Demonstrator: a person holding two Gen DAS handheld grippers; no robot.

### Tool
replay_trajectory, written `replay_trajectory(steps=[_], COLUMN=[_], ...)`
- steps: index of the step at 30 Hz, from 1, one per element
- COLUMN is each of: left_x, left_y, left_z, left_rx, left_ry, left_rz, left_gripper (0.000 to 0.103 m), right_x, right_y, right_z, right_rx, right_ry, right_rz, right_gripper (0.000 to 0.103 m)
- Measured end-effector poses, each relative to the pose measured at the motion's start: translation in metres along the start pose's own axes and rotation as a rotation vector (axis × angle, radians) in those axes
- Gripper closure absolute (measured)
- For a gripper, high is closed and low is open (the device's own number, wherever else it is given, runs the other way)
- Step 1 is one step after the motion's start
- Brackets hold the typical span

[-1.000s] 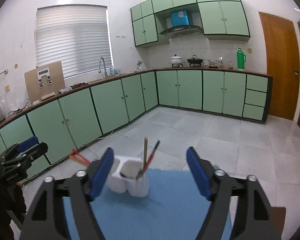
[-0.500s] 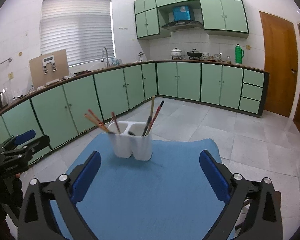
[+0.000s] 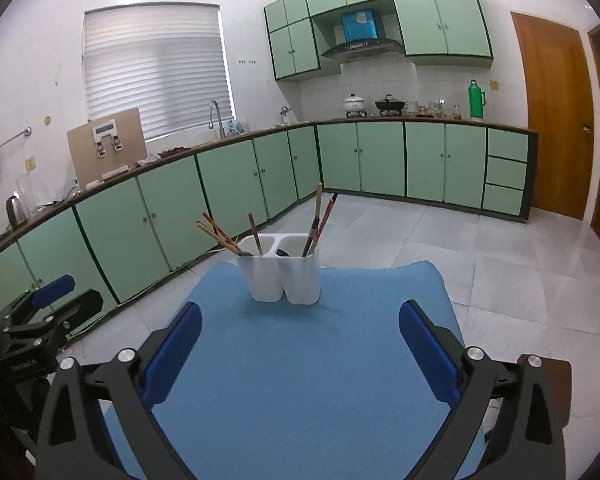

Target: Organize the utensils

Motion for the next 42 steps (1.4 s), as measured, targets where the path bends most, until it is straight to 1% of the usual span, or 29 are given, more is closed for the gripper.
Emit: replay_trajectory(steps=[6,14,23,33,42], left_x=[-0.011,-0.020,-0.029,-0.031,-0.030], left_y=[0.018,0.040,0.058,0.071,0.073], left_z=[-0.010,-0.022,-0.030,-0.033,-0.034], left_rx=[-0.006,-0.005,0.001,0.000,-0.001], left_ry=[-0.029,-0.062,-0.073,-0.080,-0.082], left_rz=[-0.041,-0.090,-0.132,-0.159,-0.159], left_gripper=[0.007,0.007,0.007,0.007,0.007], right_x=[-0.008,-0.018,-0.026,-0.028,-0.025], right_y=[0.023,0.048,0.071,0.081,0.080], right_z=[0.005,0.015,0.023,0.030,0.031], right_rx=[0.002,-0.017,-0.021,-0.024,-0.022], right_ry=[0.021,0.038,0.061,0.073,0.074], right_rz=[-0.051,-0.107,-0.164,-0.184,-0.183], right_gripper=[0.006,0.006,0.006,0.006,0.006])
Point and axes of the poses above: each gripper's, at about its wrist camera, not at the fingertips, and y roughly against the way its jaws point, z to its left, x to its underside, the point moved 5 cm from there along -y, roughly the way its jaws point, and after that the axes turned 9 degrees about x, right-handed, at the moved point
